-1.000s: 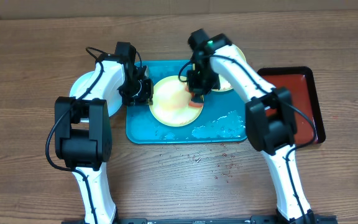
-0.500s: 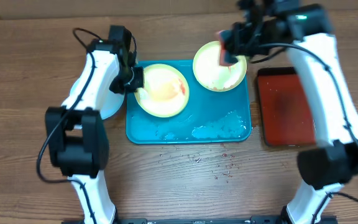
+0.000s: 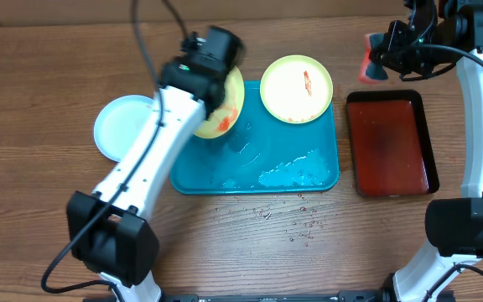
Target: Clean dirty plates on tray and stack at the side
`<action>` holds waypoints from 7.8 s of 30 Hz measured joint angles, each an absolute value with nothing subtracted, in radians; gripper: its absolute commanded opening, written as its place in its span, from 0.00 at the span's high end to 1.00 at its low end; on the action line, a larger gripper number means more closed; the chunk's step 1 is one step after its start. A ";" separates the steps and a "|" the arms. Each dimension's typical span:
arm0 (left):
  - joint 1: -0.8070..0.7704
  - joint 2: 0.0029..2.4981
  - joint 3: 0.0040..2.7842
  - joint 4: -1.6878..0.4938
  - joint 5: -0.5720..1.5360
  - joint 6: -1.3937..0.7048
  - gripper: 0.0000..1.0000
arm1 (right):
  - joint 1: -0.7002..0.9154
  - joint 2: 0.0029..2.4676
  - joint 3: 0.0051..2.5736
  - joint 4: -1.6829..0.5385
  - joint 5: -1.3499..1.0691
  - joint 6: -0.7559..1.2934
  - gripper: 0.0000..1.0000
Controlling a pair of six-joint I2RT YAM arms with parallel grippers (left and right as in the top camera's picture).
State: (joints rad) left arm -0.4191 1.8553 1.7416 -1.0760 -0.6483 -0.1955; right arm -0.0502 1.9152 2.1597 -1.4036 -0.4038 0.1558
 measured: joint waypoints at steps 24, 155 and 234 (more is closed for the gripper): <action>-0.633 1.855 1.742 -1.116 -1.243 -0.337 0.96 | -0.051 1.915 2.160 -1.433 -0.378 0.156 0.96; -0.419 2.494 2.178 -0.972 0.108 -0.406 0.96 | -0.038 1.916 2.160 -1.513 -0.376 0.111 0.96; -0.196 2.489 2.177 -1.339 0.393 -0.097 0.96 | 0.376 2.526 2.208 -1.156 -0.338 0.206 0.96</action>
State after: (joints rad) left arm -0.1963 2.4893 2.1765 -1.3392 0.3935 -0.0967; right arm 0.3756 2.5263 2.2078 -1.1561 -0.3378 0.2062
